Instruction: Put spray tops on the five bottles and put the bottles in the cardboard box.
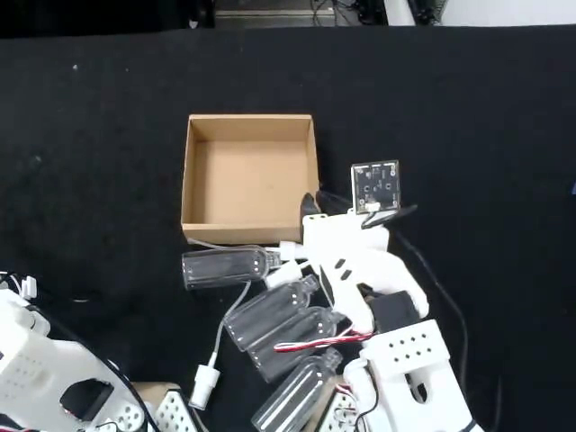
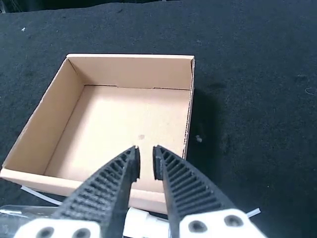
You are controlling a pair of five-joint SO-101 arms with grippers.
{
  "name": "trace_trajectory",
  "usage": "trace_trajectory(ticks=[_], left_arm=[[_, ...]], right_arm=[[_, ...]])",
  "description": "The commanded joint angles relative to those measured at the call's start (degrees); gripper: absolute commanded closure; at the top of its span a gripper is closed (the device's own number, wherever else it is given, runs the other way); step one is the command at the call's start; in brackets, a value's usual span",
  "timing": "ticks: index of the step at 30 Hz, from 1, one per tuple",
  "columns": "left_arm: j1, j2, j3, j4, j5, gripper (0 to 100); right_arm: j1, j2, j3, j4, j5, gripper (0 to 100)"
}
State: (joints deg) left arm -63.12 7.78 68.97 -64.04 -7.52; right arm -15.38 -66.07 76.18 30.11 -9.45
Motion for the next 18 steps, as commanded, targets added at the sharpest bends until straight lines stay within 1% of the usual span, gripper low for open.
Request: trace_trajectory(ticks=[1, 5, 7, 9, 11, 14, 16, 18], left_arm=[[2.95, -6.95, -0.31, 0.35, -0.53, 88], [7.78, -17.67, 2.77, 0.79, -0.44, 88], [11.56, -24.70, 3.74, 5.54, -0.53, 88], [15.60, -32.35, 3.03, 14.77, -0.53, 88], [19.82, -39.65, 0.75, 25.85, -0.09, 88], [27.91, -49.49, -2.86, 41.58, -0.09, 88], [34.07, -54.59, -4.62, 49.41, -0.09, 88], [40.22, -58.55, -5.05, 54.07, -0.09, 88]], right_arm=[[-0.79, -2.33, -0.22, -1.49, 0.35, 94.5], [0.70, -2.33, -0.57, -1.58, 0.44, 94.5], [2.64, -2.33, -0.92, -1.67, 0.44, 94.5], [5.01, -2.24, -1.36, -1.67, 0.44, 94.5], [6.86, -2.24, -1.45, -1.67, 0.44, 94.5], [7.74, -1.98, -1.10, -3.60, 0.44, 94.5], [7.74, -1.89, -0.92, -4.04, 0.44, 94.5], [7.74, -1.89, -0.92, -4.04, 0.44, 94.5]])
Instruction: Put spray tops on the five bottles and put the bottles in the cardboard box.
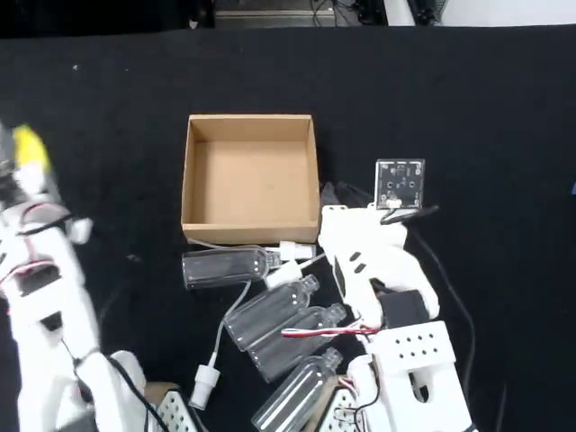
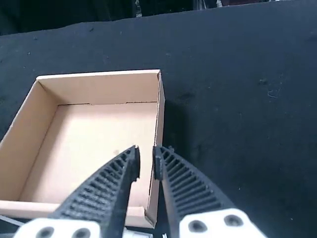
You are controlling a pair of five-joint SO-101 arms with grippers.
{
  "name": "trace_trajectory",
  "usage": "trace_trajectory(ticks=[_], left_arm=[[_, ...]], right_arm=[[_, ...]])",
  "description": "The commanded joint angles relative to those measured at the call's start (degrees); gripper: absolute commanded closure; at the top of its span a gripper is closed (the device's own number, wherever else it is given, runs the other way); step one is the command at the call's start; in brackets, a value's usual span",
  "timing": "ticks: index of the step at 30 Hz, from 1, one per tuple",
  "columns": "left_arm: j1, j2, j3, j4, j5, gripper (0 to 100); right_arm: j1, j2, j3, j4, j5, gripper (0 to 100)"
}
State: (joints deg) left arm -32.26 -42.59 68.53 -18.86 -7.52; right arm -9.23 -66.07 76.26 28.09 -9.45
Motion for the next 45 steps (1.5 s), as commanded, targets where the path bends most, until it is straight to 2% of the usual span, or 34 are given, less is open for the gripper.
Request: trace_trajectory(ticks=[1, 6, 11, 20, 27, 32, 35, 41, 45], left_arm=[[12.35, -9.41, -4.79, 9.58, -0.09, 88], [23.69, -8.62, -7.69, 9.58, -0.09, 88], [29.58, 1.49, -14.37, 9.58, -0.18, 88], [31.43, 23.12, -26.42, 9.58, 0.35, 88], [31.87, 31.91, -33.54, 9.49, 16.09, 88], [33.27, 35.96, -36.62, 9.41, 17.85, 88], [33.89, 40.18, -37.32, 3.96, 15.74, 88], [33.89, 48.97, -33.27, -17.93, 7.47, 88], [33.89, 50.11, -32.31, -17.23, 7.03, 88]], right_arm=[[1.58, -1.89, -1.01, -2.02, 0.44, 94.5], [1.58, -1.89, -1.01, -2.02, 0.44, 94.5], [1.58, -1.89, -1.01, -2.02, 0.44, 94.5], [1.58, -1.89, -1.01, -2.20, 0.44, 94.5], [1.58, -1.89, -1.01, -2.20, 0.44, 94.5], [1.58, -1.89, -1.01, -2.20, 0.44, 94.5], [1.58, -1.89, -1.10, -2.29, 0.44, 94.5], [1.58, -1.89, -1.10, -2.29, 0.44, 94.5], [1.58, -1.89, -1.10, -2.37, 0.44, 94.4]])
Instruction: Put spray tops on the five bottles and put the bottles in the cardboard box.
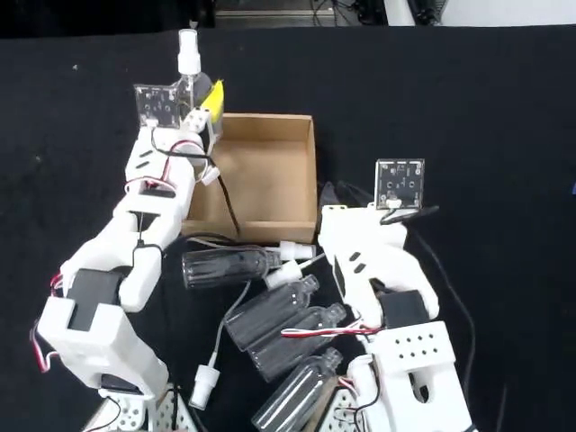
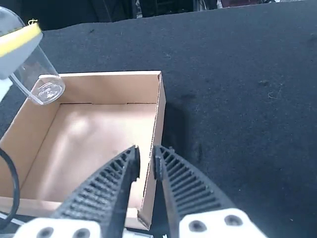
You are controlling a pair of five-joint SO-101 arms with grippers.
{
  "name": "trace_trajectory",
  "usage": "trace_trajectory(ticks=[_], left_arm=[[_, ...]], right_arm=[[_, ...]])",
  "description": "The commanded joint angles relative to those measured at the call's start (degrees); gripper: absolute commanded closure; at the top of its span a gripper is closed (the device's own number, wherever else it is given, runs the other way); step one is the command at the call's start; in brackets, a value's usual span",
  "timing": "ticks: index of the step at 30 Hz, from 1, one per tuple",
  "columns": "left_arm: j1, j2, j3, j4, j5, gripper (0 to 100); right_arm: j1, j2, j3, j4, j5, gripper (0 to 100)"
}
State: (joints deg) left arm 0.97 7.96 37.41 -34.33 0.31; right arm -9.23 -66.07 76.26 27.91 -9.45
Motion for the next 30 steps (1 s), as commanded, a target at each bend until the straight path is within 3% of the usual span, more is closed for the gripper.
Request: trace_trajectory(ticks=[1, 22, 30], left_arm=[[0.57, -0.44, -1.19, -1.05, -0.26, 88], [1.54, 1.58, 1.01, -0.79, 0.53, 88], [1.45, 6.95, 1.45, -11.08, 0.53, 88]], right_arm=[[1.58, -1.89, -1.10, -2.20, 0.44, 94.4], [1.58, -1.89, -1.10, -2.20, 0.44, 94.4], [1.58, -1.89, -1.19, -2.20, 0.44, 94.4]])
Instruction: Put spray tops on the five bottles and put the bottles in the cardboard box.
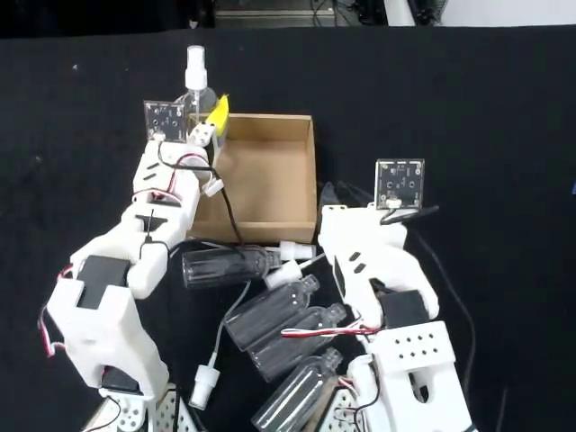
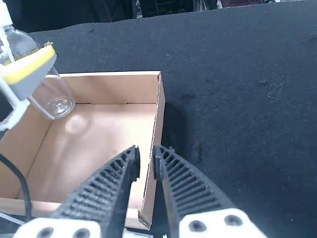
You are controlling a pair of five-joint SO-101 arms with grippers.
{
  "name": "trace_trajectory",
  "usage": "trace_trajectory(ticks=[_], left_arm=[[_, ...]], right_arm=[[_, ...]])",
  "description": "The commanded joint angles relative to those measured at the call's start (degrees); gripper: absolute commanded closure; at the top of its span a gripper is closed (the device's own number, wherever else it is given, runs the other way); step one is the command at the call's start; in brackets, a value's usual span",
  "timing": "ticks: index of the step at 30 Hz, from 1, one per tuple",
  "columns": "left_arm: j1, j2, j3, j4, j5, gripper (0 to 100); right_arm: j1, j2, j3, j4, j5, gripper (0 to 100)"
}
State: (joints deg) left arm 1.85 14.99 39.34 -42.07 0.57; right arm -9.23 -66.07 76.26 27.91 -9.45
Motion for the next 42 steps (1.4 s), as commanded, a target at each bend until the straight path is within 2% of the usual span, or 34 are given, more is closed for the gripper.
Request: trace_trajectory(ticks=[1, 13, 19, 31, 33, 38, 42], left_arm=[[0.66, 0.44, -0.75, -3.34, 0.26, 88], [0.13, 4.22, -0.92, -3.52, 0.18, 88], [0.31, 5.80, -0.92, -8.18, 0.18, 88], [0.13, 8.00, -0.40, -8.18, 0.18, 88], [0.13, 8.00, -0.40, -8.18, 0.18, 86], [0.13, 8.00, -0.40, -8.18, 0.26, 73], [0.13, 8.00, -0.40, -8.18, 0.18, 72]], right_arm=[[1.58, -1.89, -1.19, -2.20, 0.44, 94.4], [1.58, -1.89, -1.19, -2.20, 0.44, 94.3], [1.58, -1.89, -1.19, -2.20, 0.44, 94.3], [1.58, -2.07, -1.19, -2.20, 0.44, 94.3], [1.58, -2.07, -1.19, -2.20, 0.44, 94.3], [1.58, -2.07, -1.19, -2.20, 0.44, 94.3], [1.58, -2.07, -1.19, -2.20, 0.44, 94.3]])
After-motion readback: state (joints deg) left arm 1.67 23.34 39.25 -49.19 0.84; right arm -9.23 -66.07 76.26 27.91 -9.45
